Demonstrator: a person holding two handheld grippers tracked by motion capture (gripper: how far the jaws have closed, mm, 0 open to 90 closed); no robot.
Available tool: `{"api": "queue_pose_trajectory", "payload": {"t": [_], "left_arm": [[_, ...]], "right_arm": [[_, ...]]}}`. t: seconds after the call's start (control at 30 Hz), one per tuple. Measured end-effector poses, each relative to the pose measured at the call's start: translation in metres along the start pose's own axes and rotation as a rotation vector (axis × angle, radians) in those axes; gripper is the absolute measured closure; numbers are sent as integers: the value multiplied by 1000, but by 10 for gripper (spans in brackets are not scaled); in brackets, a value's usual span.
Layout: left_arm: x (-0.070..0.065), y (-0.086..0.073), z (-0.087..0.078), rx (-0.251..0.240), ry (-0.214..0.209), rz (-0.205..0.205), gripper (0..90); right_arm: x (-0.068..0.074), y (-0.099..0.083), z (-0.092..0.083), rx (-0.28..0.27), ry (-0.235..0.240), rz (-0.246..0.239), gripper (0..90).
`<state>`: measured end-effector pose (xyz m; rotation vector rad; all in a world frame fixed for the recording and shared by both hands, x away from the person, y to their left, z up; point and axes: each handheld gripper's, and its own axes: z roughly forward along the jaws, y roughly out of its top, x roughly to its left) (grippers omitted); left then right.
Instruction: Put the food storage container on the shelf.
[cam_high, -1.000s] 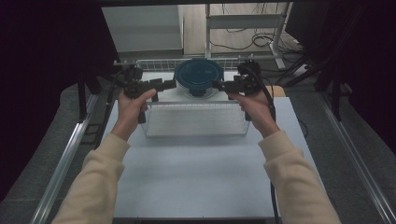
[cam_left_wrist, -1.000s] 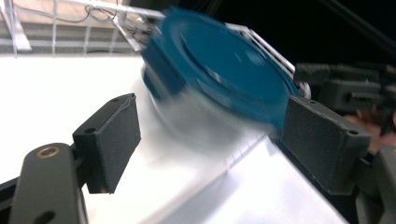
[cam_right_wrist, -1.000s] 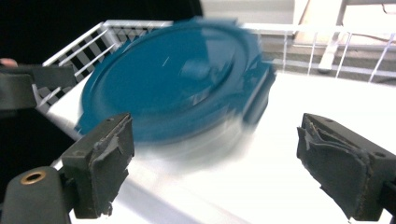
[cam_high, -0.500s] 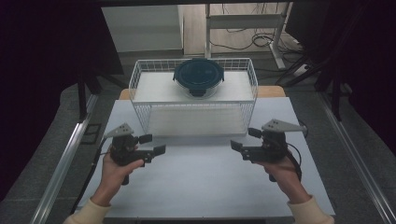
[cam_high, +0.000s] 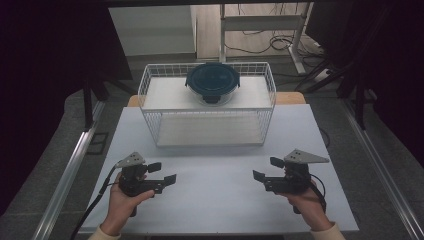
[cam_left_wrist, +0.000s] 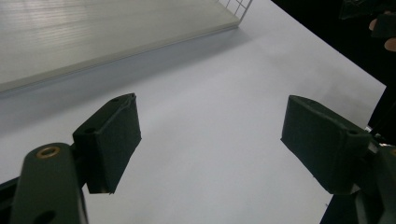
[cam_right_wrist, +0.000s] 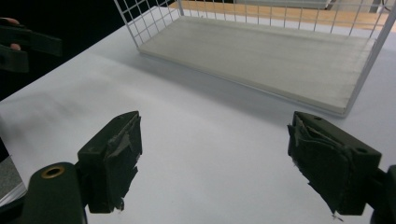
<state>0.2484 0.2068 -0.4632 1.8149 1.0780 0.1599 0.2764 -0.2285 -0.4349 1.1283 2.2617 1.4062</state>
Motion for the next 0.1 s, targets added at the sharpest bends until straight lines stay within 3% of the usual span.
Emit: {"api": "queue_pose_trajectory", "payload": {"t": [0.1], "left_arm": [[0,-1,1,4,12,-2,186]], "right_arm": [[0,1,0,-9,8,-14,172]]}}
